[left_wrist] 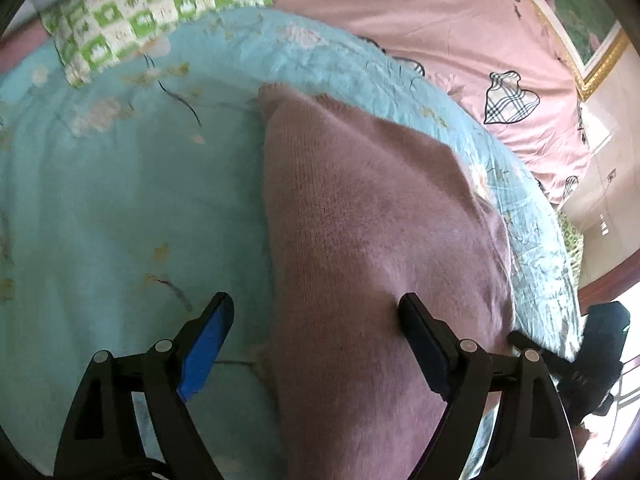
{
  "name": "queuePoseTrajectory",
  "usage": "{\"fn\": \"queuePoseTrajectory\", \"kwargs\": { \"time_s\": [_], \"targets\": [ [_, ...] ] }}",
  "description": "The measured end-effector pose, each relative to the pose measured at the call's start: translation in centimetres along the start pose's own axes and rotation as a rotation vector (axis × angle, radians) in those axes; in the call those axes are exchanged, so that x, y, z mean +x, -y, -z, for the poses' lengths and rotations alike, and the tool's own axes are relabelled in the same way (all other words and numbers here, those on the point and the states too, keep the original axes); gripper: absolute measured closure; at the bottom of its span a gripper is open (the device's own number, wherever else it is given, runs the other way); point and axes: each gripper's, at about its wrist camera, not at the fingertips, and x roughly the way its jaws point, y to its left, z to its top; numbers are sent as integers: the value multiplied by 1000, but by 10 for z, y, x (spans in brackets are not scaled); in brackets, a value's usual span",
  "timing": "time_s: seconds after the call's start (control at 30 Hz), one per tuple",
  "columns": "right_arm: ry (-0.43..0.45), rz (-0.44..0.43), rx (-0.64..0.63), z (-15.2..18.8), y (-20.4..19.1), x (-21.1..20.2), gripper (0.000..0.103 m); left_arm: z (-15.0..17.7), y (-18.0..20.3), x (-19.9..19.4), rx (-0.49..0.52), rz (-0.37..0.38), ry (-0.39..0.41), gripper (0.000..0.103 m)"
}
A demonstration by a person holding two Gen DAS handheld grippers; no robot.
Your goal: Fold small clothes
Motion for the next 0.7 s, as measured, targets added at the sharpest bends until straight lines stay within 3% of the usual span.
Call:
{"fn": "queuePoseTrajectory", "kwargs": {
  "time_s": [0.13,0.23,0.3,0.4,0.53,0.6,0.7],
  "targets": [
    [106,10,-51,-18,-24,-26,90,-3,5,-28,34,3,75,22],
    [123,-21,-65,-39,-40,-19,90,-14,17,-35,68,91,108,34],
    [130,-11,-81,-56,-50,-3,90,-24,29,-28,100,148,107,37],
    [94,-47,-29,-76,-51,30,90,-44,35,3,112,104,63,51],
    [16,46,23,-97,-37,78,91,-63,24,48,78,70,-42,64],
    [-36,103,36,-98,-20,101,103,-67,16,61,62,78,-60,67],
    [-26,87,66,-101,-10,106,103,-68,16,60,68,68,-57,67]
  ]
}}
